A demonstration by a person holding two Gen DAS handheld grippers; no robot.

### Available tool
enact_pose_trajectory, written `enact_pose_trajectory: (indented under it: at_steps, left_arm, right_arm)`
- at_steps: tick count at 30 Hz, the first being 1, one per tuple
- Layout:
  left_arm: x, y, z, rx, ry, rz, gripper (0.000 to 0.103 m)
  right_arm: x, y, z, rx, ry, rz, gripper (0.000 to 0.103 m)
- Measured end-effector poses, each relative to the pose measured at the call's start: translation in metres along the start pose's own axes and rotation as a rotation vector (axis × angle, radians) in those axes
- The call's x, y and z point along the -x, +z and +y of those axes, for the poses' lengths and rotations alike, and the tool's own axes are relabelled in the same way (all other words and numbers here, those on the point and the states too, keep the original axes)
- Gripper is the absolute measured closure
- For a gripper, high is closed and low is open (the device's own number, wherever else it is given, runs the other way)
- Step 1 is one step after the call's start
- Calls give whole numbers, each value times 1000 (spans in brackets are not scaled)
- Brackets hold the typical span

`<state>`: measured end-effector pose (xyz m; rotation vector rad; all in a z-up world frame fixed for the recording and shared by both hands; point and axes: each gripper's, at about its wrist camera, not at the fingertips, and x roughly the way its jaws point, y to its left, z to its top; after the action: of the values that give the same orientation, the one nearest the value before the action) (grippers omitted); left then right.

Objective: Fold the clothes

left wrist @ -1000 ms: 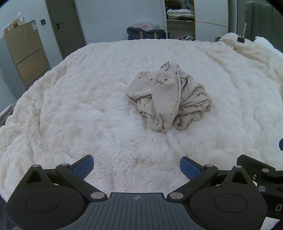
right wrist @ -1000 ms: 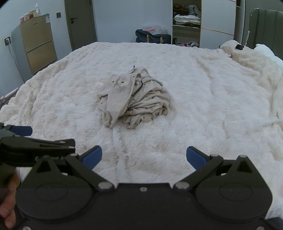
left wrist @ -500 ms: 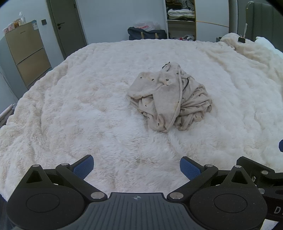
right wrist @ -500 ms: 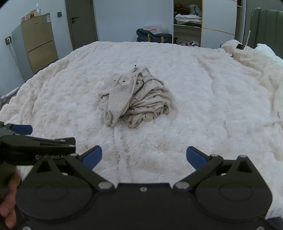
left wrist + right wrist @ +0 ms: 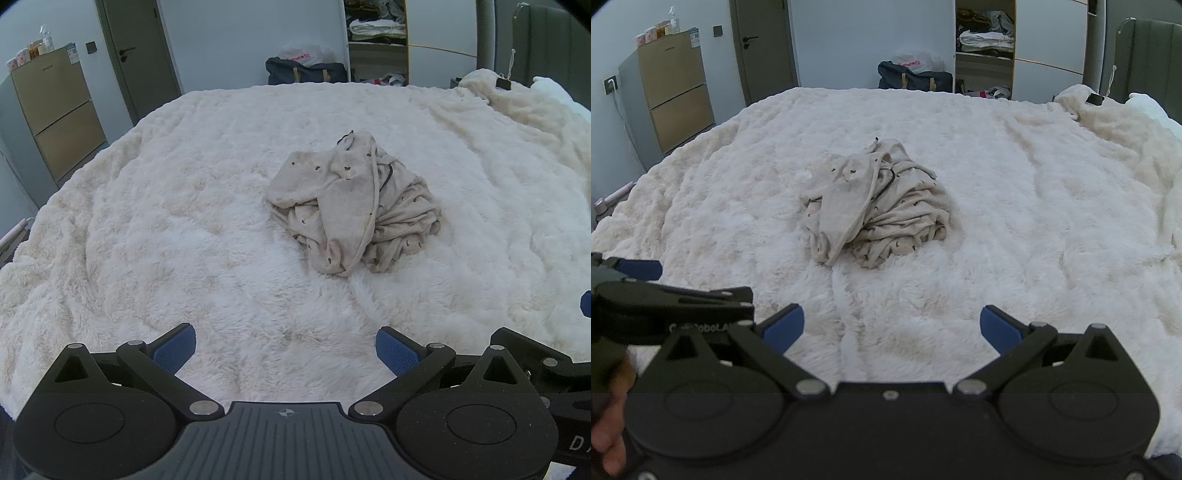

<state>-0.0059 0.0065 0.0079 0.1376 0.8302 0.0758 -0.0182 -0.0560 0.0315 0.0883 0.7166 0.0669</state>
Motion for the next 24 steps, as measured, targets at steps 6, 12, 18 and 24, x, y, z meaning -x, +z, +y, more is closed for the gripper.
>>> enact_pose_trajectory:
  at_steps: [6,12,18,24]
  left_arm:
    - [2,1,0,0,0,-1,0]
    - [2,1,1,1,0,0,0]
    - [2,0,-1,-2,-1,2,0]
    - [2,-1,-3,0,-2,3,0]
  right_arm:
    - [2,0,-1,1,3,-1,0]
    - [-5,0,6,-2,1,-2,0]
    - [-4,-1,6,-2,0,-2,0]
    - [-4,0,6,-3,0,-3,0]
